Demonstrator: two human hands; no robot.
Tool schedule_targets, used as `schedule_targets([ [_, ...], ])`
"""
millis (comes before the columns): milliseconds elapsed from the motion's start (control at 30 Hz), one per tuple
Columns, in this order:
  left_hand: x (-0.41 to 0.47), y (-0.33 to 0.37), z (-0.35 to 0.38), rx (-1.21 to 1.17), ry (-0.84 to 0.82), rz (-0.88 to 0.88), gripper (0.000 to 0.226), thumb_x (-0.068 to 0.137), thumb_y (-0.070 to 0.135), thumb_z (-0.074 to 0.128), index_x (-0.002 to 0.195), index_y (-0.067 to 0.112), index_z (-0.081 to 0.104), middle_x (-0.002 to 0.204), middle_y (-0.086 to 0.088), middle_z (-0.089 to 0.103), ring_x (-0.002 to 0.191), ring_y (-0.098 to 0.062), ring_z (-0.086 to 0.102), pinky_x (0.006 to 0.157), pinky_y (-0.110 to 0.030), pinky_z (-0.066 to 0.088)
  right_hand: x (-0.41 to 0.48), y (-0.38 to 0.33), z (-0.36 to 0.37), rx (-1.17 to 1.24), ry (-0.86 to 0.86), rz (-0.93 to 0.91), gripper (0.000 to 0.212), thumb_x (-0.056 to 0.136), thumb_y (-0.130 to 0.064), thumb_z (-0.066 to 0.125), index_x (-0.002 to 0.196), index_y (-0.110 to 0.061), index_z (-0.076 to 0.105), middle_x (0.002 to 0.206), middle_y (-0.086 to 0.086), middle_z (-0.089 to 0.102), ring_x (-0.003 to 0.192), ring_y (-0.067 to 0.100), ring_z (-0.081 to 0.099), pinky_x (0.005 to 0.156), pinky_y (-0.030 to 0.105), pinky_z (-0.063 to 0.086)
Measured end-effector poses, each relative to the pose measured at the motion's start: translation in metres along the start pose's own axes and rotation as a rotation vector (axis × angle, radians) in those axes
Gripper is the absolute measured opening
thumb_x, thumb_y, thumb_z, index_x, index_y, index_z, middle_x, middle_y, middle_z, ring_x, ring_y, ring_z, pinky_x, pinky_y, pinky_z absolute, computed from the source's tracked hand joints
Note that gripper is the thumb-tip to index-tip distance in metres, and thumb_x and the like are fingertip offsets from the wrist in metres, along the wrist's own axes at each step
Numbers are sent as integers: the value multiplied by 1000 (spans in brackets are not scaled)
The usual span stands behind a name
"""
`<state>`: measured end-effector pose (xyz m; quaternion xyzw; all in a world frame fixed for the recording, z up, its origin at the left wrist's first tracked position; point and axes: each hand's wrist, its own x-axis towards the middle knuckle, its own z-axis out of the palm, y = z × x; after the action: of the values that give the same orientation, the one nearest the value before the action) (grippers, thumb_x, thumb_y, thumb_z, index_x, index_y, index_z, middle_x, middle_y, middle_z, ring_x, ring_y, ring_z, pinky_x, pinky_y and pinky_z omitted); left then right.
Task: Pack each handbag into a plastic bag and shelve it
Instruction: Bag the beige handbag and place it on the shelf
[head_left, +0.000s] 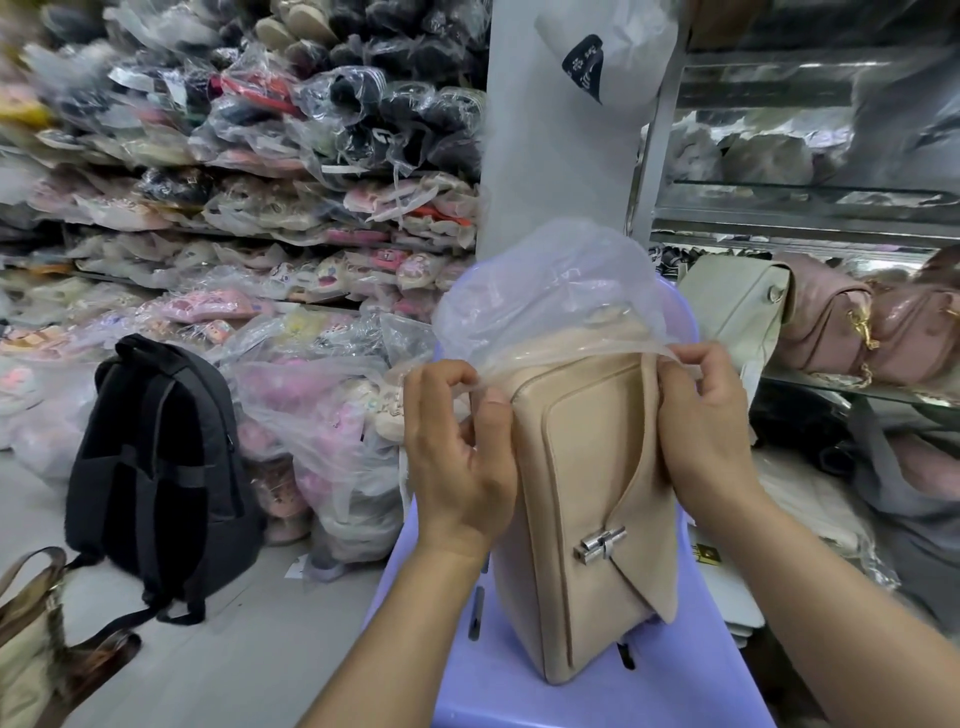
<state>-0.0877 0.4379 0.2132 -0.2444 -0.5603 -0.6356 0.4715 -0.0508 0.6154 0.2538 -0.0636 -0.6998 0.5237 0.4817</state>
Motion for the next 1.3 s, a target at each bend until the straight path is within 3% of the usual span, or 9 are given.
schedule_targets([
  [167, -5, -1, 9, -4, -67, 105, 24, 99, 38, 55, 94, 15, 54, 113, -8, 52, 112, -18, 52, 75, -50, 55, -2, 9, -2, -97, 39, -90, 15, 94, -35, 58, 86, -24, 51, 119, 10, 56, 87, -16, 49, 81, 5, 39],
  [233, -7, -1, 10, 67, -79, 207, 25, 103, 41, 50, 94, 18, 51, 114, -10, 53, 109, -23, 53, 84, -44, 52, 3, 15, -6, -115, -32, -80, 24, 87, -51, 57, 83, -28, 54, 122, 7, 58, 106, -2, 54, 102, 23, 43],
  [300, -7, -3, 8, 121, -92, 273, 26, 103, 43, 49, 95, 18, 49, 113, -12, 55, 106, -26, 54, 91, -34, 46, 1, 18, -10, -136, -97, -72, 27, 87, -58, 57, 87, -31, 58, 117, 2, 60, 108, 16, 58, 97, 38, 48],
  [500, -9, -4, 7, 84, -152, 255, 34, 87, 44, 71, 95, 19, 48, 117, -9, 53, 112, -23, 53, 98, -24, 41, -6, 32, -11, -125, -168, -11, 19, 105, -39, 52, 105, -19, 49, 95, -7, 56, 85, 5, 53, 76, 29, 42],
  [700, -19, 0, 14, 92, -26, 93, 39, 87, 52, 66, 85, 16, 51, 99, -2, 45, 95, -18, 46, 88, -14, 35, -10, 29, -2, 5, -158, 5, 32, 89, -47, 56, 99, -18, 48, 82, -5, 51, 60, -7, 47, 59, 9, 38],
  [933, -3, 26, 21, -167, 65, -574, 28, 92, 52, 60, 103, 33, 41, 107, 9, 51, 91, 2, 53, 78, -22, 41, -11, 37, -1, 106, -94, -24, 14, 81, -31, 55, 87, -22, 46, 73, -8, 43, 59, -1, 40, 58, 15, 35],
  [1033, -1, 28, 25, -240, -38, -803, 44, 93, 59, 55, 115, 22, 59, 98, 18, 65, 86, 9, 57, 76, -14, 41, -9, 38, 0, 172, -64, 52, 11, 74, -24, 49, 84, -22, 52, 71, -8, 44, 65, 8, 41, 62, 25, 34],
  [1167, 1, 32, 27, -350, -46, -693, 30, 97, 37, 59, 120, 19, 65, 106, 8, 74, 104, -7, 67, 90, -21, 50, -3, 33, -3, 271, 15, 166, 16, 77, -41, 53, 71, -26, 56, 76, -5, 52, 76, 19, 44, 64, 33, 34],
  [1300, 0, 34, 33, -505, -136, -583, 19, 99, 13, 52, 114, 18, 63, 97, 10, 74, 97, -6, 68, 86, -20, 50, -4, 33, -8, 150, 83, 52, 19, 103, -34, 57, 103, -16, 50, 82, -7, 52, 63, -7, 49, 63, 10, 39],
])
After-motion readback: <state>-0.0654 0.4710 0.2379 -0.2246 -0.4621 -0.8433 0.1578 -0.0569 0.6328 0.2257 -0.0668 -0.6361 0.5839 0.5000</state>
